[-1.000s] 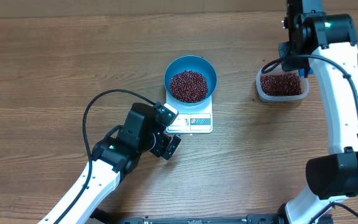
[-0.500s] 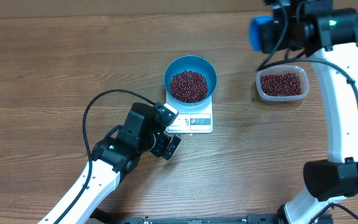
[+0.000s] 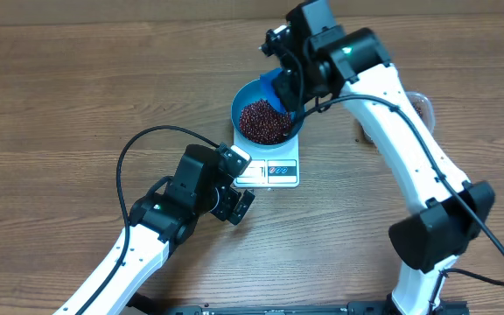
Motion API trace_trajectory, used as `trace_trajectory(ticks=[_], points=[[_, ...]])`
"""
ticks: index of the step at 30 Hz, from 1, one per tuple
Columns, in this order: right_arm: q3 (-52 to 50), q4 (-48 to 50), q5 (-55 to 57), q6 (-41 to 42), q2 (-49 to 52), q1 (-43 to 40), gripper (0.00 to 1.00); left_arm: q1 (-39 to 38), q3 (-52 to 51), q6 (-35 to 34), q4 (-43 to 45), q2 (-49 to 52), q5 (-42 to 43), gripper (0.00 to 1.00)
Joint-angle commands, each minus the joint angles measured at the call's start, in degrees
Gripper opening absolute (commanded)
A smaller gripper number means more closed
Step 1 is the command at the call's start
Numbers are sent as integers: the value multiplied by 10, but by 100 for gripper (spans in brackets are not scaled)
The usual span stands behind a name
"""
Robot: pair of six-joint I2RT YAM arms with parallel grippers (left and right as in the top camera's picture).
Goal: Scoop item into bowl and weigh 150g on scale
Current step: 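Bring the scoop back over the teal bowl with the right gripper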
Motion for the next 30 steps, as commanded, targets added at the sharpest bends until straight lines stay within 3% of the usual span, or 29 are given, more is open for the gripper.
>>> trace_trajectory(ticks=[1, 30], points=[[-5, 3, 24, 0, 20, 4, 4, 2, 1, -12, 0, 2, -4, 99], [-21, 37, 32, 3, 73, 10, 4, 2, 1, -12, 0, 2, -4, 100]])
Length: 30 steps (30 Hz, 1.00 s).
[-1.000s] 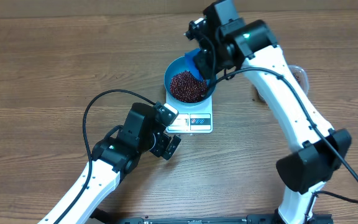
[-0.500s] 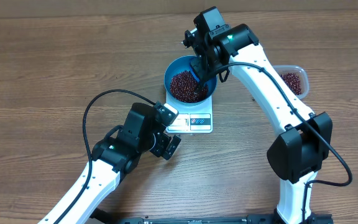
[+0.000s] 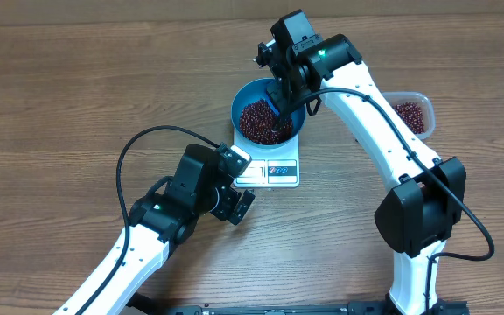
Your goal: Scoop item into bowl and weigh 150g on scale
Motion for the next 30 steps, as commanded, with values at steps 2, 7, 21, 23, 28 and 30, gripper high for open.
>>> trace_trajectory(ticks=[2, 7, 21, 23, 28, 30], points=[[0, -1, -8, 2, 16, 3, 4, 2, 1, -12, 0, 2, -4, 100], [0, -6, -31, 2, 28, 3, 4, 2, 1, -12, 0, 2, -4, 100], [11, -21, -90, 1, 26, -14, 4, 2, 1, -12, 0, 2, -4, 100], [32, -34, -99, 2, 26, -27, 4, 2, 1, -12, 0, 2, -4, 99], [70, -63, -141, 2, 18, -57, 4, 2, 1, -12, 0, 2, -4, 99], [73, -65, -148, 1, 11, -62, 4, 2, 1, -12, 0, 2, -4, 100]])
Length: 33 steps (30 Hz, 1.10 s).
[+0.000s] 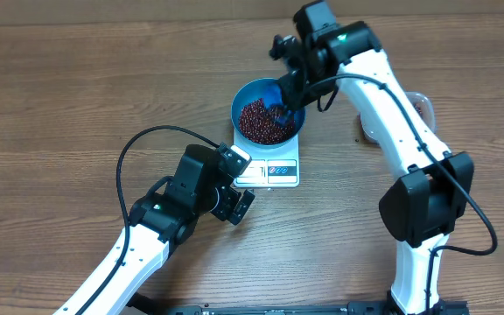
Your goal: Scoop item into bowl and weigh 150g on scale
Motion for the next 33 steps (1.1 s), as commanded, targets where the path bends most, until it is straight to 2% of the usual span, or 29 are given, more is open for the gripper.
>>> trace_trajectory(ticks=[1, 6, 21, 33], points=[[21, 0, -26, 1, -17, -7, 4, 2, 1, -12, 0, 2, -4, 100], [21, 6, -23, 0, -39, -7, 4, 2, 1, -12, 0, 2, -4, 100], [21, 13, 80, -4, -63, 27, 4, 2, 1, -12, 0, 2, -4, 100], [21, 15, 90, -23, -63, 30, 4, 2, 1, -12, 0, 2, -4, 99]])
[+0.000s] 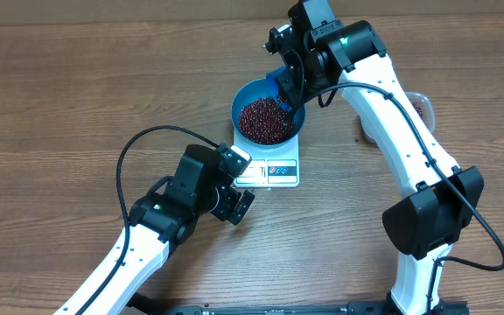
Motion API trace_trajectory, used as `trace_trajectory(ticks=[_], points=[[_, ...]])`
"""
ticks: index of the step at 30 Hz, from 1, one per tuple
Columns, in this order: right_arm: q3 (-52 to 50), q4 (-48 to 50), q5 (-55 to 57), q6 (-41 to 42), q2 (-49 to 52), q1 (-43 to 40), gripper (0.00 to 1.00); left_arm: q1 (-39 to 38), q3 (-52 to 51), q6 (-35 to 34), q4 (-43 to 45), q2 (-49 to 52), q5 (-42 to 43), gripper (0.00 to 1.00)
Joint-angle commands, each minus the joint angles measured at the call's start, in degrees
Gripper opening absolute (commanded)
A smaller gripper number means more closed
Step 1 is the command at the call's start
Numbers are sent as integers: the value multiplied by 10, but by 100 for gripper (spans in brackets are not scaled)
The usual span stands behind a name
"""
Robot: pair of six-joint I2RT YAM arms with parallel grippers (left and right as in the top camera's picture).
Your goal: Scoop item into bowl and weigh 150g on scale
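A blue bowl (245, 99) full of dark red beans (262, 122) stands on the white scale (274, 172) at the middle back of the table. My right gripper (289, 83) hangs over the bowl's back right rim, shut on a blue scoop (276, 85). The scoop's blade tilts down toward the beans. My left gripper (237, 206) rests low by the scale's front left corner, holding nothing. Its fingers are not clear enough to tell their state.
A clear tub of beans (423, 103) sits at the right, mostly hidden behind the right arm. A black cable (125, 153) loops over the table left of the left arm. Bare wood surrounds the scale.
The right gripper has shifted slightly back and left over the bowl's rim. The scoop's blue blade, then down among the beans, now shows above them. The left arm has not moved.
First the scoop was held over the bowl's right rim. Then the right arm had swung left, with the scoop down in the beans and the tub at the right uncovered. After that it stood at the right rim, and now the blade shows again.
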Motion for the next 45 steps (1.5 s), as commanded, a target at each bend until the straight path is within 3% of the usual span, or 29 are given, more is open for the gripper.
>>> trace_trajectory(ticks=[1, 25, 45], points=[[18, 3, 5, -8, -23, 0, 4, 2, 1, -12, 0, 2, -4, 99], [18, 1, -8, -6, -23, 0, 4, 2, 1, -12, 0, 2, -4, 99], [18, 0, -5, -50, -23, 0, 4, 2, 1, -12, 0, 2, -4, 99]])
